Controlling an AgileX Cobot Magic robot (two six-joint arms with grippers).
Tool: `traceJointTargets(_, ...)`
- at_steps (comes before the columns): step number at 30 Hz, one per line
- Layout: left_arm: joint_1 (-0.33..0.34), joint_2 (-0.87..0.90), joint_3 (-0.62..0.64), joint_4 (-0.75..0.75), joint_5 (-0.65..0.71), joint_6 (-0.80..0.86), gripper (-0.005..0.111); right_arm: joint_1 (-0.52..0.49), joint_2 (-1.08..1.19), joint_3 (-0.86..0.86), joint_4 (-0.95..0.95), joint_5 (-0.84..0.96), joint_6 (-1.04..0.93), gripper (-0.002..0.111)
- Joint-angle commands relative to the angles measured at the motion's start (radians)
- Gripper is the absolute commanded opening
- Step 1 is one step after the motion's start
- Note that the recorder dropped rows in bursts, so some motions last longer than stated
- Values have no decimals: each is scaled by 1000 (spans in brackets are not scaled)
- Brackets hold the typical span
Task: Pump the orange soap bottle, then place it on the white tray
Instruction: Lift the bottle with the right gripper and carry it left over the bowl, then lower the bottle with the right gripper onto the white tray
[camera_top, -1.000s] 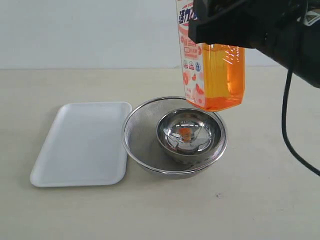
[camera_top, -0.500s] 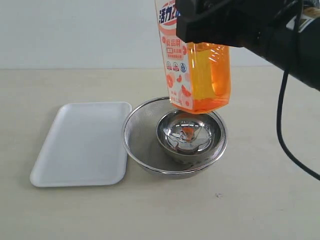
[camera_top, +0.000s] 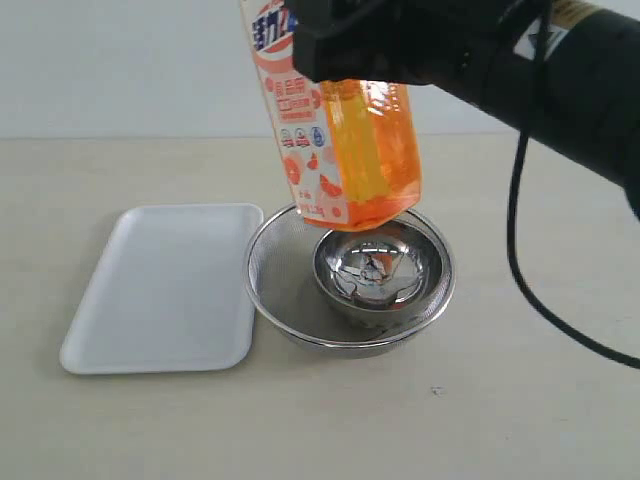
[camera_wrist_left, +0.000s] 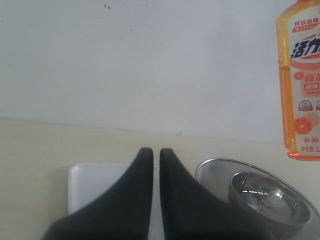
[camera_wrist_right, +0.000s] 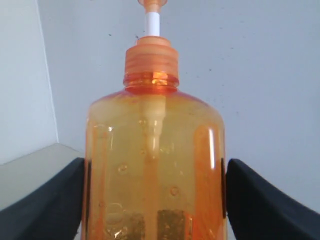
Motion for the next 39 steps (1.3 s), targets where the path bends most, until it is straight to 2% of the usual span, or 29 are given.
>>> traceJointTargets(1,0,-3,3,-7,14,-7,5,59,54,-95,-21,-135,-25,0)
traceJointTargets(14,0,-3,3,-7,10,-7,5,141,295,-295,-21,-155,-18,0)
traceJointTargets(26,0,-3,3,-7,14,-7,5,166,510,-454,-29,-212,12,0)
traceJointTargets(33,0,-3,3,-7,14,-7,5,166,627,-497,-51,-288,40,0)
traceJointTargets(39,0,-3,3,-7,12,-7,5,166,725,-501,-71,-421,45,0)
